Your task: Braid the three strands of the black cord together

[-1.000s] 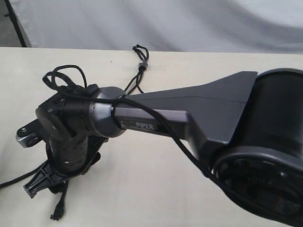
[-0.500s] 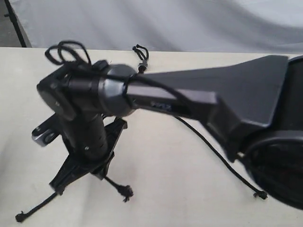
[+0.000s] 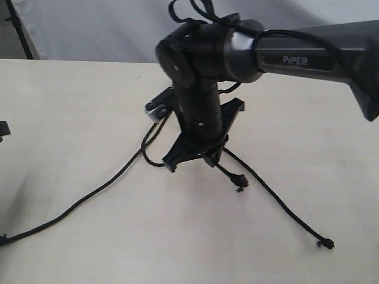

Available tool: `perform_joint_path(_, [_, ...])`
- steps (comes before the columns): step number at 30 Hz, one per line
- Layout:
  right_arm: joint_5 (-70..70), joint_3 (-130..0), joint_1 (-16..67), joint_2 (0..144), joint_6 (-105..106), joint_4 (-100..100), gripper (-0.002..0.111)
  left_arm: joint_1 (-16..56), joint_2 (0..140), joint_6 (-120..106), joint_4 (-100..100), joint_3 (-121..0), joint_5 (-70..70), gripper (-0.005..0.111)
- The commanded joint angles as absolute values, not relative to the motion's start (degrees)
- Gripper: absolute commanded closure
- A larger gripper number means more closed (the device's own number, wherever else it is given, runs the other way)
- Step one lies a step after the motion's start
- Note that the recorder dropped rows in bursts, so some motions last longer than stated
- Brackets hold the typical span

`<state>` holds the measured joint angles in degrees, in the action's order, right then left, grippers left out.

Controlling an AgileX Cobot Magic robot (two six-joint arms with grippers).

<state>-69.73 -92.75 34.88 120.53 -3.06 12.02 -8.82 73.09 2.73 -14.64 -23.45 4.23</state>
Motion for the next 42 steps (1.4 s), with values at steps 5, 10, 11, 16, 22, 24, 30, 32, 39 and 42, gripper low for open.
perform_joint_path(5, [-66.15, -91.44, 25.94, 120.65, -2.72, 19.58, 0.108, 3.31, 72.67, 1.55, -12.3, -23.2, 2.49, 0.048])
perform_joint_path(10, [-62.74, -89.85, 22.4, 122.76, -3.15, 17.66, 0.108, 6.76, 72.67, 1.32, -12.26, -23.2, 1.72, 0.048])
perform_joint_path(11, [-62.41, -89.48, 22.23, 123.1, -3.15, 17.66, 0.108, 6.77, 72.67, 1.32, -12.26, -23.2, 1.72, 0.048])
perform_joint_path(16, [-60.5, -88.35, 21.03, 125.93, -3.15, 18.53, 0.108, 6.77, 72.67, 1.32, -12.26, -23.2, 1.72, 0.048])
perform_joint_path(22, [-60.32, -84.93, 20.8, 126.87, -2.88, 17.2, 0.108, 6.76, 72.67, 1.32, -12.26, -23.2, 2.04, 0.048])
perform_joint_path(24, [-60.48, -83.05, 21.63, 126.87, 0.0, 14.61, 0.108, 6.76, 72.67, 1.32, -12.26, -23.2, 2.04, 0.048])
perform_joint_path(30, [-61.99, -78.34, 27.6, 125.65, 14.53, -4.71, 0.108, 6.76, 72.67, 1.32, -12.26, -23.2, 2.04, 0.048])
perform_joint_path(32, [-61.99, -77.74, 30.91, 124.36, 20.73, -12.45, 0.108, 6.76, 72.67, 1.32, -12.26, -23.2, 1.88, 0.048])
perform_joint_path(39, [-55.43, -77.86, 40.27, 115.3, 25.01, -11.08, 0.108, 6.76, 72.67, 1.32, -12.26, -23.2, 1.49, 0.048])
perform_joint_path(42, [-55.43, -77.86, 38.97, 113.04, 18.47, -3.18, 0.108, 6.76, 72.67, 1.32, -12.26, -23.2, 1.04, 0.048])
